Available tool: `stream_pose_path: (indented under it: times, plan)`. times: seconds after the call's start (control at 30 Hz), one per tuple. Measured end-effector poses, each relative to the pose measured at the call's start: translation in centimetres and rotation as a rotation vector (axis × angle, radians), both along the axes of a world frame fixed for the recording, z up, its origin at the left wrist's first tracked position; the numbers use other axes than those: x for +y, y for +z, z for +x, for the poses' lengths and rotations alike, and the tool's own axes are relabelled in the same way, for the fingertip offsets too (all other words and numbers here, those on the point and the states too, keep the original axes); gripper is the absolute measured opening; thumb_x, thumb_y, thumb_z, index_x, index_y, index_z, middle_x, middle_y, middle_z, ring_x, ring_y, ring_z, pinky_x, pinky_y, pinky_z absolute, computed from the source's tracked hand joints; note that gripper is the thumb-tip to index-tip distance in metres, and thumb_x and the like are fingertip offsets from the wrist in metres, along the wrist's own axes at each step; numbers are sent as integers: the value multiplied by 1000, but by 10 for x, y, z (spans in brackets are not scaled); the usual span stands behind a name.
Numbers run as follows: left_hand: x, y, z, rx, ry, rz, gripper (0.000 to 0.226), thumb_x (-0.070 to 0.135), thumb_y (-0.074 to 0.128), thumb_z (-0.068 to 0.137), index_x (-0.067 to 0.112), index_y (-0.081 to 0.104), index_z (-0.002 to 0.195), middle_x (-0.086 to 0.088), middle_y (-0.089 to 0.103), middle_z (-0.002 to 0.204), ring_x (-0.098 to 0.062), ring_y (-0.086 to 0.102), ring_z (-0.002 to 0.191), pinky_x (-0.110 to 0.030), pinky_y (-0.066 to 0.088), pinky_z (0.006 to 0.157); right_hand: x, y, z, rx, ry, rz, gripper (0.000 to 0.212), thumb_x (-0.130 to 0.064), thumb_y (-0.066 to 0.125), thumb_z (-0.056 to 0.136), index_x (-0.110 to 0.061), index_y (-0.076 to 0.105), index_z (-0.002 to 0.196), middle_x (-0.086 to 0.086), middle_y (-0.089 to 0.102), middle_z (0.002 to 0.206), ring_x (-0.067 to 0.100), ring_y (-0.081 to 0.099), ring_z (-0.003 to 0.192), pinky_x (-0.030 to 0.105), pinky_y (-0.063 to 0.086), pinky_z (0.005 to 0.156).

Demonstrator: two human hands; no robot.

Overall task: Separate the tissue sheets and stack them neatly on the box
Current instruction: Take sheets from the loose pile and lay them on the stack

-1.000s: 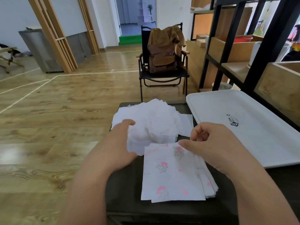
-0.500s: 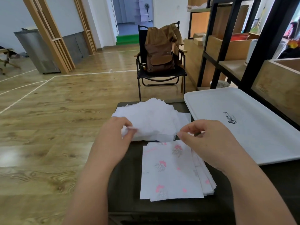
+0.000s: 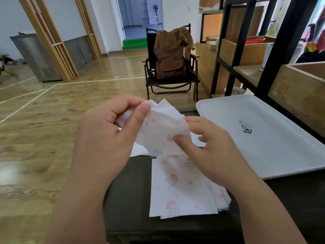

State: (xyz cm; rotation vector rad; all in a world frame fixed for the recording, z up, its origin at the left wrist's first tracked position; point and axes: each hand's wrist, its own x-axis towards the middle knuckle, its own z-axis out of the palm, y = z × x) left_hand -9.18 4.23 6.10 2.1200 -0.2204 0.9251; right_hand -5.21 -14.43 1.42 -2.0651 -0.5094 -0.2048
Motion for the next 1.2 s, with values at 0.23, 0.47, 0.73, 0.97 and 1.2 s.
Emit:
stream_pose_path:
  times: [0.23,0.47,0.73,0.97,1.2]
  plan:
    - [-5,-17,20,230,-168,-796,15,28,61,96,27,75,91,6,76,85,-8,69,73,-21,55,61,-6,10,-7,237,200,176,20,-42,57,90,-35,75,94,-19,74,92,2,69,87,26,57,73]
    - [-5,-39,32,770,-394,-917,78,76,45,81,25,46,139,-14,74,111,-27,71,105,-47,49,96,-5,7,-4,212,25,436,19,-36,58,93,-33,76,90,-4,76,86,18,72,83,46,58,80]
    - [-17,-32,29,299,-286,-694,35,14,67,91,41,67,113,-2,76,79,-10,72,80,-27,56,81,-6,3,2,91,-177,477,20,-36,59,90,-37,73,76,-15,73,79,-1,66,80,12,53,56]
    - [-17,-29,22,189,-188,-293,34,16,78,82,45,73,100,20,71,87,0,63,82,-11,48,76,-12,5,3,6,-150,529,44,-26,70,86,-50,50,116,-8,74,80,-2,69,82,7,50,60]
    - [-18,-28,21,179,-112,-212,26,19,80,79,42,75,89,26,62,71,-1,55,67,-8,43,67,-14,9,4,-133,-151,319,21,-36,68,76,-52,64,89,-38,64,88,-7,61,93,11,53,71]
